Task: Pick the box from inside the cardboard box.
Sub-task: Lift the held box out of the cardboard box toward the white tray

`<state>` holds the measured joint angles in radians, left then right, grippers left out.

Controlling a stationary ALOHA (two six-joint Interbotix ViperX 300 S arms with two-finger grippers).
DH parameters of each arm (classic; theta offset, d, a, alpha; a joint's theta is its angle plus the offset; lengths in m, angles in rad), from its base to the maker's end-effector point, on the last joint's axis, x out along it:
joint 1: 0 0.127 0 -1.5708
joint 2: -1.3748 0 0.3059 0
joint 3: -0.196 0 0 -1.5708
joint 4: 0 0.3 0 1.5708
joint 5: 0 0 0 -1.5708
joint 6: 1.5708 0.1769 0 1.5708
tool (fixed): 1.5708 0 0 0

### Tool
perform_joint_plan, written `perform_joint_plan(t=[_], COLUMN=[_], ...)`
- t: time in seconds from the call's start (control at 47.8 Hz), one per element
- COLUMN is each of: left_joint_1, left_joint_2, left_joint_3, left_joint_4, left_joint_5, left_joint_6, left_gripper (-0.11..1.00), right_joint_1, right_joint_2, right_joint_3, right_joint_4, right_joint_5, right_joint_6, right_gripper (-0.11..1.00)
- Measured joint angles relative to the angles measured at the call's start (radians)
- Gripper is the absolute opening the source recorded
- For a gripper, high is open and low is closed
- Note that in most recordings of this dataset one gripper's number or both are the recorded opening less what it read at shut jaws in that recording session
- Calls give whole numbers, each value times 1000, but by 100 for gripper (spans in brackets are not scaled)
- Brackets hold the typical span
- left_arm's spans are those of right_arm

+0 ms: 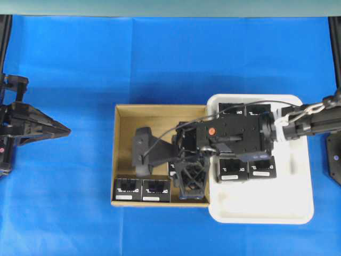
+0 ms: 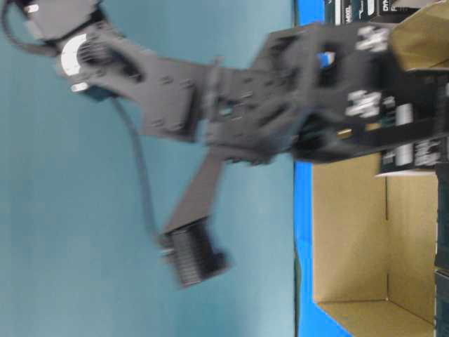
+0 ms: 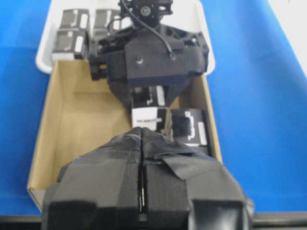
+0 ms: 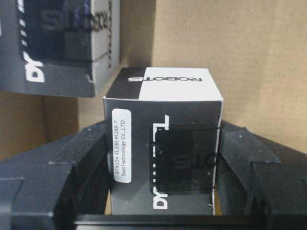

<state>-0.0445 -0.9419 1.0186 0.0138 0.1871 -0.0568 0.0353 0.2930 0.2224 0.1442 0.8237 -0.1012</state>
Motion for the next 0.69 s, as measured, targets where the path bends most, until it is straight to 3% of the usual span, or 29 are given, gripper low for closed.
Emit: perform_joint_plan(t=[0.314,0.502,0.69], left_joint_1=[0,2,2], left_joint_2=[-8,-17,-38], left_joint_3=[0,-3,-5], left_joint_4=[0,0,0], left_joint_5=[12,35,57], left_joint_6=[0,0,3], left_gripper=[-7,-7,-7], right_joint_1=[-55,-17,66], right_joint_2=[-155,-273,-336], right_joint_3=[-64,-44,57], right_joint_4=[0,25,31], right_joint_5=[196,291,302], right_joint_6=[8,64,140], right_gripper=[63,63,63])
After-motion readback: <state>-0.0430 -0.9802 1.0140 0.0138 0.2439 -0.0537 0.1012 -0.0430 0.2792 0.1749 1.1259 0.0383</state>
